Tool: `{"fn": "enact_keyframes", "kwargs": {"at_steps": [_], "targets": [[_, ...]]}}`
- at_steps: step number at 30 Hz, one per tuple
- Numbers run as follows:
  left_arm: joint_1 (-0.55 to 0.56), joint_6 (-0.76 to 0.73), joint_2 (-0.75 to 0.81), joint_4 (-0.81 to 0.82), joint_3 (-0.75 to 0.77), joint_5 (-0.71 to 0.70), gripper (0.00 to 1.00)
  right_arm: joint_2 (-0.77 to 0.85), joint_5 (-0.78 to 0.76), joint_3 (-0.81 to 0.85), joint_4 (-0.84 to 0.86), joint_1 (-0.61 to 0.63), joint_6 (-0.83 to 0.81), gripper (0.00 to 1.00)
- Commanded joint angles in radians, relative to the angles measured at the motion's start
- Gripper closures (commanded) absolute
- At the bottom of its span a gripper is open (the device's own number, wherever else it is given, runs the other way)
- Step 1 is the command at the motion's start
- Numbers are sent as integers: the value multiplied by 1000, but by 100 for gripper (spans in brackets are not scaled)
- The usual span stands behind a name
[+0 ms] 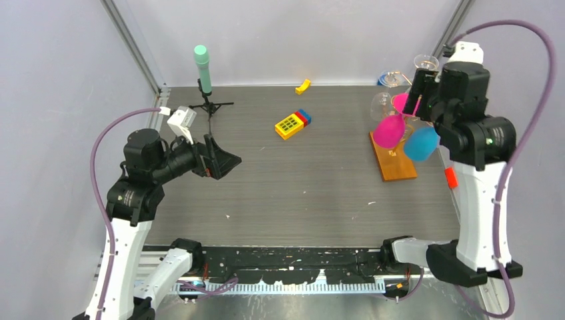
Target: Take the wine glass off the wine glass rack
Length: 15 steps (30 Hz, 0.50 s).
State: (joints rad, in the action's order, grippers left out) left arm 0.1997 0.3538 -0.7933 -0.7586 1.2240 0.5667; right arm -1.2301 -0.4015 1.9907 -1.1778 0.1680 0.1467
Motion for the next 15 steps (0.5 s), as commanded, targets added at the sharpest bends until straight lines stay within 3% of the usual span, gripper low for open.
{"fn": "enact_keyframes", "kwargs": {"at_steps": [1, 6, 11, 15], "targets": [[-6, -20, -9, 35, -12, 25, 0, -54, -112, 18, -3, 54, -85, 27], [-6, -16, -16, 39, -22, 28, 0, -99, -215, -43, 26, 171, -159, 26], [-6, -24, -13, 33, -27, 30, 0, -137, -503, -116, 123, 373, -358, 28], [-6, -24, -10, 35, -38, 24, 0, -163, -561, -113, 150, 413, -419, 33]]}}
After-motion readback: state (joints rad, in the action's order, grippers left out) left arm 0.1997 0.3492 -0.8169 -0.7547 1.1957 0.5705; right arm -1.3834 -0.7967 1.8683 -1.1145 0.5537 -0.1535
